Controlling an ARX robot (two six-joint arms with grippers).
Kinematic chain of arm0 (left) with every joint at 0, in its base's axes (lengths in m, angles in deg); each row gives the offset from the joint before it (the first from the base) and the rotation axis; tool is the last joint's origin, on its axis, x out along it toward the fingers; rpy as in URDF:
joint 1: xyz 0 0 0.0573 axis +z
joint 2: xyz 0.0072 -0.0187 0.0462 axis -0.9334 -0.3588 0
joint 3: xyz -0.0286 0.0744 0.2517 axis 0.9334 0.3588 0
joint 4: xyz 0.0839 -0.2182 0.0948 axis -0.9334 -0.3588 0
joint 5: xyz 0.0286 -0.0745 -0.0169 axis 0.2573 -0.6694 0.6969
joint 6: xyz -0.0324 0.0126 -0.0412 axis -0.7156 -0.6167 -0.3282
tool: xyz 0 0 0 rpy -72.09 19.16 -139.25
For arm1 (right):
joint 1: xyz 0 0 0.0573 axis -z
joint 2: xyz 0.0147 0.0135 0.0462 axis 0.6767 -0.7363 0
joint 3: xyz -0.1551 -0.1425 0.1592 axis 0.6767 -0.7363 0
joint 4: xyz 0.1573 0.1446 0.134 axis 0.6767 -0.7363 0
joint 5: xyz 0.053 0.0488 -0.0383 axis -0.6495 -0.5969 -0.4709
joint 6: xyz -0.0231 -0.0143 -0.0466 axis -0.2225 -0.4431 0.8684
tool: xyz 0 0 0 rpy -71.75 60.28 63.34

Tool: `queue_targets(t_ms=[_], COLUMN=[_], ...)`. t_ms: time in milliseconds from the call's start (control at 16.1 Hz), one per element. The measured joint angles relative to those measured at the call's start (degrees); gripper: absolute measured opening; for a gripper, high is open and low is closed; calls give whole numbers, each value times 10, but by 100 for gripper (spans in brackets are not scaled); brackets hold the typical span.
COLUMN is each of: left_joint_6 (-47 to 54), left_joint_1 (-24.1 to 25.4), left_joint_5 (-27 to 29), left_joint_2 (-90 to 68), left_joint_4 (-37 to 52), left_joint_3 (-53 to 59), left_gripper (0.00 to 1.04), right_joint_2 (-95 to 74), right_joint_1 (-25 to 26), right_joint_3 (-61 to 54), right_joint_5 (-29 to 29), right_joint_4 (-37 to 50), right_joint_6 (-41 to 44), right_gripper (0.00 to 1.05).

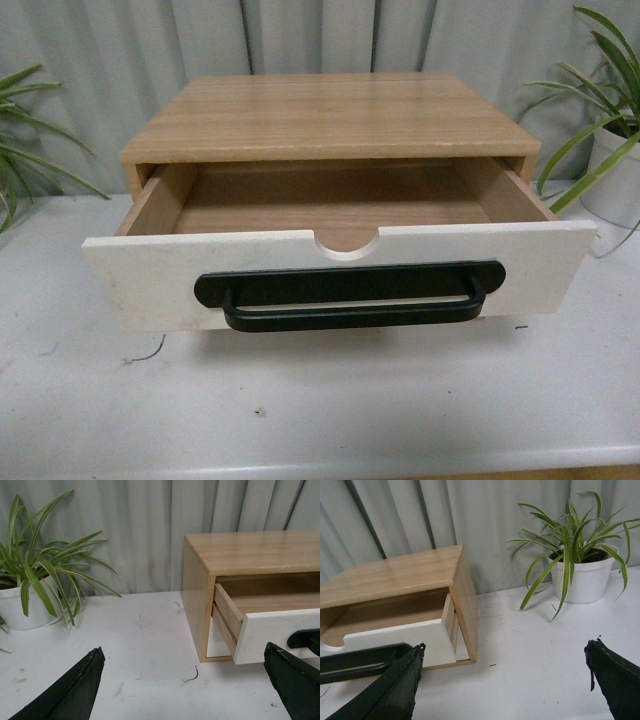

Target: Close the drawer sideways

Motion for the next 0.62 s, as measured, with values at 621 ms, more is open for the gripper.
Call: queue_targets(t_ms=[621], left_joint_6=[0], left_joint_1=[0], left_joint_5=[0], left_joint_2=[0], left_joint_4=[0], left_joint_3=[0], left_gripper=[98], right_joint_2=[0], right_joint_1=[0], right_joint_3=[0], right_joint_5=[0], right_joint_4=[0], right_joint_6=[0], right_gripper=[98])
